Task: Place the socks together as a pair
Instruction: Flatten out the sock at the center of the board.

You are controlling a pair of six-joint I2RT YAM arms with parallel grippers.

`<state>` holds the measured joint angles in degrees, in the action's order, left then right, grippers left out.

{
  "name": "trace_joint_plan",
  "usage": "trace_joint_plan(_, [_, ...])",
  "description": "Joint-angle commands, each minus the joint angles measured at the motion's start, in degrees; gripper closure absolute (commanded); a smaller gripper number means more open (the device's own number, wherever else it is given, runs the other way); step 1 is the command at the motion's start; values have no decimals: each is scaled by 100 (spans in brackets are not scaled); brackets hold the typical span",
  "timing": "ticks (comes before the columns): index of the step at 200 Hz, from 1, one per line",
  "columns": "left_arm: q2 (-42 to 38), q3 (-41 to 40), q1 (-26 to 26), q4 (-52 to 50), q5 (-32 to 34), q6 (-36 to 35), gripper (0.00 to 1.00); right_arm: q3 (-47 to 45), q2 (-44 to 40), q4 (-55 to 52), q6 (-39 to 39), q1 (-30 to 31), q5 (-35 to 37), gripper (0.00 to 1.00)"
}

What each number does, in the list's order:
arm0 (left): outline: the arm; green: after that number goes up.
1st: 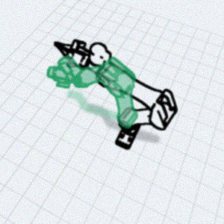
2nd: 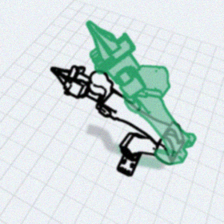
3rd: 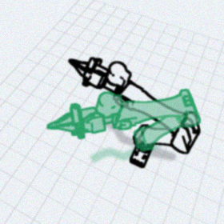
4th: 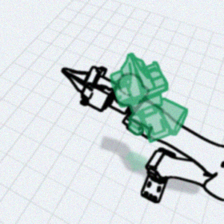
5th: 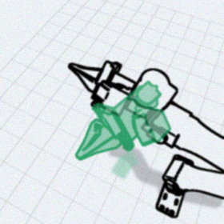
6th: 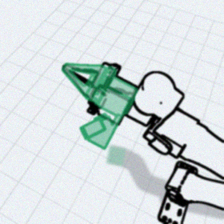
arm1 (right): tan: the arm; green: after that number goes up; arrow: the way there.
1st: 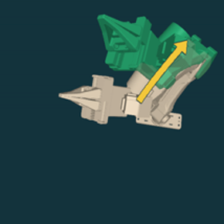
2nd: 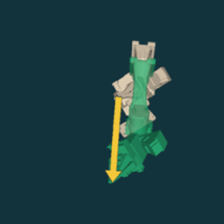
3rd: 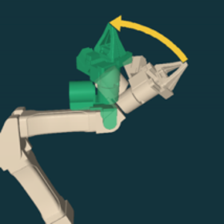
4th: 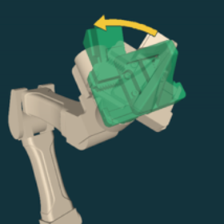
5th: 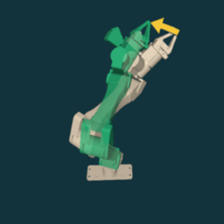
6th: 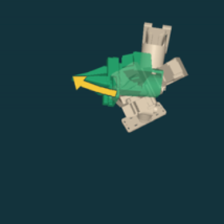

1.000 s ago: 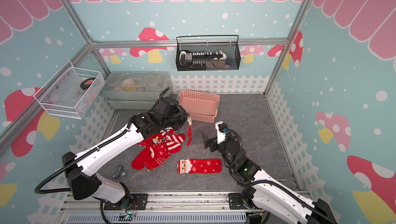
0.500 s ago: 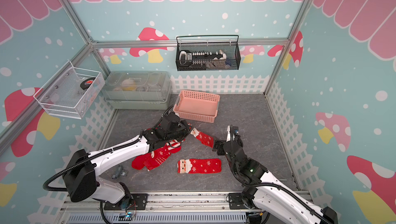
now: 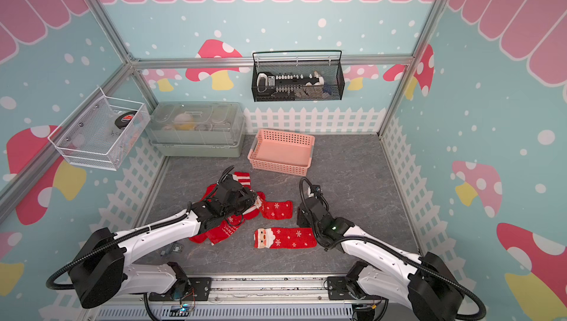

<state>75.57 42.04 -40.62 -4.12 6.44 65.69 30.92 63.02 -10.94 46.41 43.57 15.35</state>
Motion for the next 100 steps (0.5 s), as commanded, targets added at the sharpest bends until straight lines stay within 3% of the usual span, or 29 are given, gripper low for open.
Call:
trace_joint_plan(1, [-95, -108, -1, -159, 269, -216, 79, 112, 397, 327, 58, -153, -546, 36])
trace_joint_plan(48, [-215, -309, 81, -614, 489, -329, 59, 453, 1365, 722, -9, -318, -1182, 36])
trace_joint_plan(100, [-104, -200, 633, -1284, 341, -754, 59, 714, 1998, 1041, 17, -499, -1343, 37])
